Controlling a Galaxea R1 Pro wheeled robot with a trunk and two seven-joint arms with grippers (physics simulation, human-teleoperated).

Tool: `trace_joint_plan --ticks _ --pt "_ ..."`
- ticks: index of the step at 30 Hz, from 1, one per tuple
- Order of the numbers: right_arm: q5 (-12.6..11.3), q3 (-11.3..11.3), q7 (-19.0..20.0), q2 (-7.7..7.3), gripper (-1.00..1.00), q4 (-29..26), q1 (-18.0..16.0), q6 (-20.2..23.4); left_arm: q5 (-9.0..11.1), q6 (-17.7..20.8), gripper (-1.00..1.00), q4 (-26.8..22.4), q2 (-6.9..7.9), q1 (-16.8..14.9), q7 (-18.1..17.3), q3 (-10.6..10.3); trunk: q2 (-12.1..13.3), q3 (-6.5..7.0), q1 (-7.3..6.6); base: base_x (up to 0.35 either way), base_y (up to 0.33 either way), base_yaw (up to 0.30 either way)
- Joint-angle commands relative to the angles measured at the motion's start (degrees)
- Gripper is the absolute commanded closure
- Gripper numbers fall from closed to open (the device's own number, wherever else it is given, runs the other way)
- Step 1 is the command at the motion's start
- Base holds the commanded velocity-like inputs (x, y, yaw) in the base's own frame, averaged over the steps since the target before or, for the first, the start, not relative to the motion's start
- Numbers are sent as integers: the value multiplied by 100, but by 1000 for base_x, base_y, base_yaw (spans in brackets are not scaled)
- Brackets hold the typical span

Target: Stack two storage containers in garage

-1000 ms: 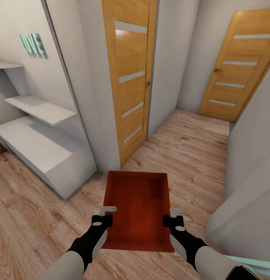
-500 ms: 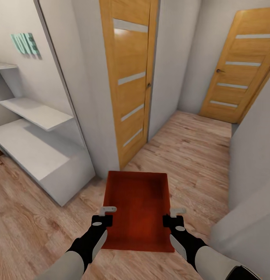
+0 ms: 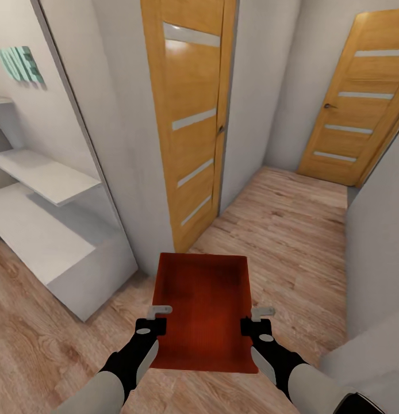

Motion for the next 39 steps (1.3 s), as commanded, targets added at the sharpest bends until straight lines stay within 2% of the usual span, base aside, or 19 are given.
trace_joint_plan --ticks 1,39 --pt "69 -92 -115 -49 100 -11 -13 -42 161 342 100 4 10 1 70 -102 -11 -9 6 322 0 -15" --pt "51 -92 -115 -42 100 -11 -13 -42 161 342 100 8 10 1 62 -102 -11 -9 6 322 0 -235"
